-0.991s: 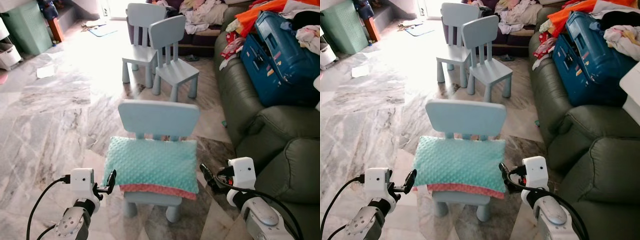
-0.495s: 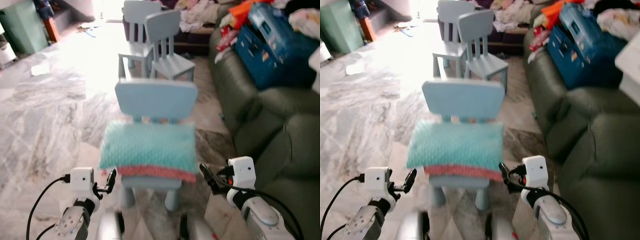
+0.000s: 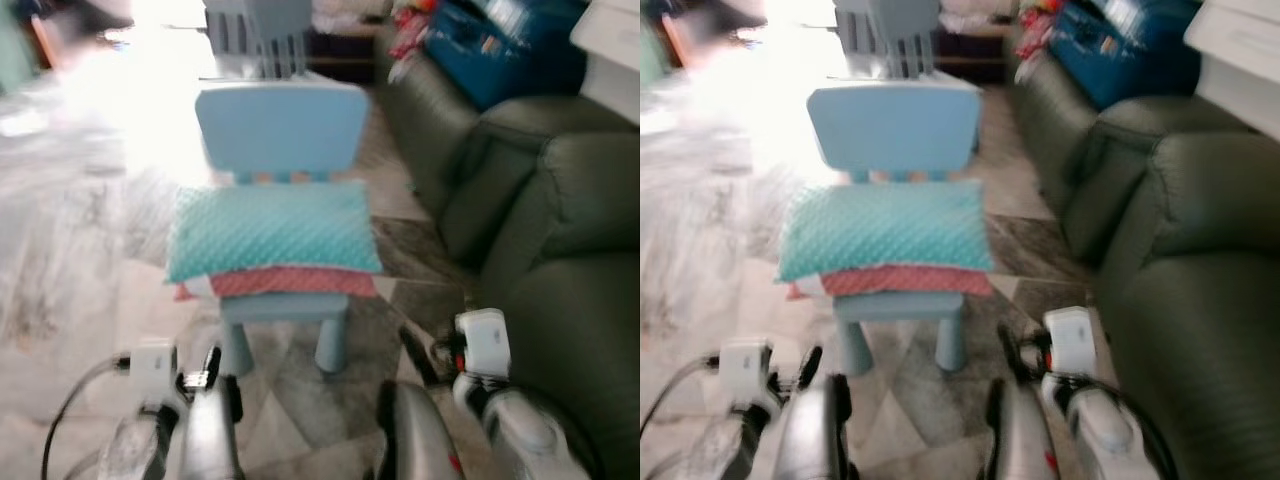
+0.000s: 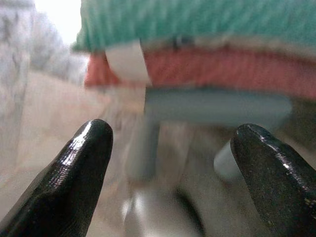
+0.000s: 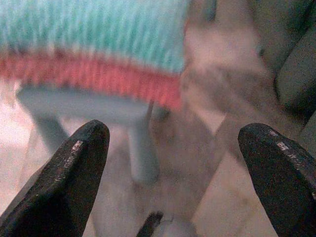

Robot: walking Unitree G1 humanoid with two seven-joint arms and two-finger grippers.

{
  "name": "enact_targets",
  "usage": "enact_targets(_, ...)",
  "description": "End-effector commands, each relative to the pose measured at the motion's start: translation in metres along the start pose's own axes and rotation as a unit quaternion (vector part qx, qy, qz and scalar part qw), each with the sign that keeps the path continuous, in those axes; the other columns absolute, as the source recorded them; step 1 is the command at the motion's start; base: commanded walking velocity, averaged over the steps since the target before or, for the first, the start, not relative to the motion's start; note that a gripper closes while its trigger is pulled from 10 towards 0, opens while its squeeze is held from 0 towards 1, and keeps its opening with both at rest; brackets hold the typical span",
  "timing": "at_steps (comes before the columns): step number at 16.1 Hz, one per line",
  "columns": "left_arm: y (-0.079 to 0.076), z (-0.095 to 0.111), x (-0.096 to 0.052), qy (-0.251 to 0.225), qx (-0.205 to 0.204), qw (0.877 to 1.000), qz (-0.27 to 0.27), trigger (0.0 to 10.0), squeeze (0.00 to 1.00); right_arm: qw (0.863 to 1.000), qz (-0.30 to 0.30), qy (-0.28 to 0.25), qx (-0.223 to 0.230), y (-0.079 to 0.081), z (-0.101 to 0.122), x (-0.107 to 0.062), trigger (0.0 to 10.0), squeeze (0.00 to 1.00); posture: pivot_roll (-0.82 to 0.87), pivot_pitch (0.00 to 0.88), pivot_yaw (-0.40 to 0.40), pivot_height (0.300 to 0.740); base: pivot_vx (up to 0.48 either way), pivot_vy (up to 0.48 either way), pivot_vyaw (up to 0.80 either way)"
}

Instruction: Move the pillow to the sofa

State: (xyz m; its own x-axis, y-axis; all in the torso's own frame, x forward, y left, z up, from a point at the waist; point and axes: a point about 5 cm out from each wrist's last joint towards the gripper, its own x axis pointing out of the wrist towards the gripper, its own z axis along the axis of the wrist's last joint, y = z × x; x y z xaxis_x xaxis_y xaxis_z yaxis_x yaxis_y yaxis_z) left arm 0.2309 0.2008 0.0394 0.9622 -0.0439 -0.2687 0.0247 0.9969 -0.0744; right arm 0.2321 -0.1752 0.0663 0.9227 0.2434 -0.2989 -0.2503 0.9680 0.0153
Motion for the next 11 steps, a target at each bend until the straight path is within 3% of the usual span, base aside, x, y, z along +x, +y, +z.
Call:
enact_targets(1, 0.004, -0.008, -0.006, 0.015, 0.005, 1.000, 0.014, 10.0, 0.00, 1.000, 0.001, -0.014, -0.007, -0.003, 0.008, 0.004, 10.0, 0.00, -0.08, 0.123, -0.024, 0.460, 0.000, 0.000, 0.00)
enact_targets(8, 0.015, -0.005, -0.007, 0.008, 0.027, 0.998, 0.052, 10.0, 0.00, 1.000, 0.007, -0.016, -0.013, 0.001, 0.008, 0.006, 10.0, 0.00, -0.08, 0.127, -0.023, 0.370, 0.000, 0.000, 0.00)
enact_targets(11, 0.022, 0.009, -0.001, -0.021, 0.044, 0.996, 0.080, 10.0, 0.00, 1.000, 0.009, -0.022, -0.019, 0.001, 0.011, 0.007, 10.0, 0.00, -0.08, 0.129, -0.023, 0.330, 0.000, 0.000, 0.00)
